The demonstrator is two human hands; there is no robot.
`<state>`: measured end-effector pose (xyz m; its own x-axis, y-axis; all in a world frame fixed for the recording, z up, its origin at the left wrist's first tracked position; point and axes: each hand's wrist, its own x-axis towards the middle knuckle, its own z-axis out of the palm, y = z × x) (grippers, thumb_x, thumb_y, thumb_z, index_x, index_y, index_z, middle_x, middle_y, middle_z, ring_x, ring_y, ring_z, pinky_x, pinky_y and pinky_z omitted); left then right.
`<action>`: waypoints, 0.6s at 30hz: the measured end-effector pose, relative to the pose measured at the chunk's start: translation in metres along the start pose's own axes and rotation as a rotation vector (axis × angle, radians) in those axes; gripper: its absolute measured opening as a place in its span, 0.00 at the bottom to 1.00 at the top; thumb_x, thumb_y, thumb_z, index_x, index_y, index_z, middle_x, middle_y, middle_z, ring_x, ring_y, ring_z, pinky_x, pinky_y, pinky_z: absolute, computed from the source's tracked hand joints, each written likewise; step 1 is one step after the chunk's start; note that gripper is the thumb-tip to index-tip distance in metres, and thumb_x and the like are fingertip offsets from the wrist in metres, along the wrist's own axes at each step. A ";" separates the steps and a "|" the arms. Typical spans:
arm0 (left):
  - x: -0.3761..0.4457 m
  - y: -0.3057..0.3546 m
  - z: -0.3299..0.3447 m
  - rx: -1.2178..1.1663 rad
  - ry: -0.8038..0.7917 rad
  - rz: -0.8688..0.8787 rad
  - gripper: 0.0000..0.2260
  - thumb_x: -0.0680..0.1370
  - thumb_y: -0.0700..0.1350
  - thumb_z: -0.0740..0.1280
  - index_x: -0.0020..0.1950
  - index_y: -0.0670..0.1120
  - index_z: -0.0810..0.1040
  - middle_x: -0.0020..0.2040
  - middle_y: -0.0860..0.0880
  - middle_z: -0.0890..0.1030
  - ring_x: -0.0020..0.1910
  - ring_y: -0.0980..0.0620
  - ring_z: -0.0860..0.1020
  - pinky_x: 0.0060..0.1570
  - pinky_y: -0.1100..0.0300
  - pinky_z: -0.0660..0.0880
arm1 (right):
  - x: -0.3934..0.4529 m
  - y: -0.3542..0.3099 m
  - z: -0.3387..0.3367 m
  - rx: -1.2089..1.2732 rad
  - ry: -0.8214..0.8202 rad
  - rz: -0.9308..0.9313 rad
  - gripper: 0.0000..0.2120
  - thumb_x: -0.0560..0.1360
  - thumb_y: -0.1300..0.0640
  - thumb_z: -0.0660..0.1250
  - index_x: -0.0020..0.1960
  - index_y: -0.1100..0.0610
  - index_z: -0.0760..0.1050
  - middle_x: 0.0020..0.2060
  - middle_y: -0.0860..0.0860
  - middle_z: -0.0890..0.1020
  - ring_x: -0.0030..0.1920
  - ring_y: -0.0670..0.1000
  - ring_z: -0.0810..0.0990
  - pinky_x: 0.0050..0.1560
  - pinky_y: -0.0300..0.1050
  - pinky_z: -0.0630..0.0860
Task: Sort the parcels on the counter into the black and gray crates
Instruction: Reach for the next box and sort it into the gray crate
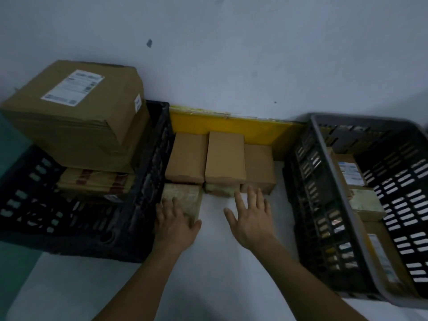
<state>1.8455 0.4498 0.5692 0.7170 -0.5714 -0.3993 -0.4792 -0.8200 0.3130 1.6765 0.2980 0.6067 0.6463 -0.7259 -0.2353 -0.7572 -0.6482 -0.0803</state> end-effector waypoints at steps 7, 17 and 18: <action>0.013 -0.015 0.021 0.154 -0.004 -0.041 0.53 0.76 0.78 0.57 0.87 0.48 0.35 0.86 0.43 0.33 0.83 0.34 0.32 0.81 0.31 0.43 | 0.003 -0.002 0.015 0.003 -0.071 0.038 0.38 0.84 0.28 0.37 0.88 0.45 0.43 0.87 0.57 0.41 0.87 0.62 0.38 0.85 0.64 0.43; -0.007 -0.003 0.018 0.133 0.053 0.042 0.44 0.76 0.70 0.61 0.87 0.55 0.47 0.87 0.47 0.43 0.82 0.34 0.49 0.77 0.31 0.58 | -0.004 0.004 0.033 0.093 -0.101 0.049 0.37 0.85 0.30 0.41 0.88 0.46 0.46 0.88 0.57 0.45 0.87 0.61 0.41 0.86 0.62 0.46; -0.015 -0.003 0.016 0.116 0.069 0.055 0.44 0.76 0.70 0.61 0.87 0.55 0.48 0.87 0.48 0.44 0.82 0.35 0.50 0.76 0.31 0.59 | -0.005 0.003 0.034 0.106 -0.096 0.048 0.37 0.85 0.30 0.41 0.88 0.46 0.46 0.88 0.57 0.46 0.87 0.61 0.42 0.86 0.62 0.47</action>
<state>1.8284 0.4602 0.5605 0.7194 -0.6152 -0.3226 -0.5712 -0.7881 0.2293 1.6680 0.3075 0.5747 0.6007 -0.7272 -0.3323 -0.7963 -0.5814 -0.1672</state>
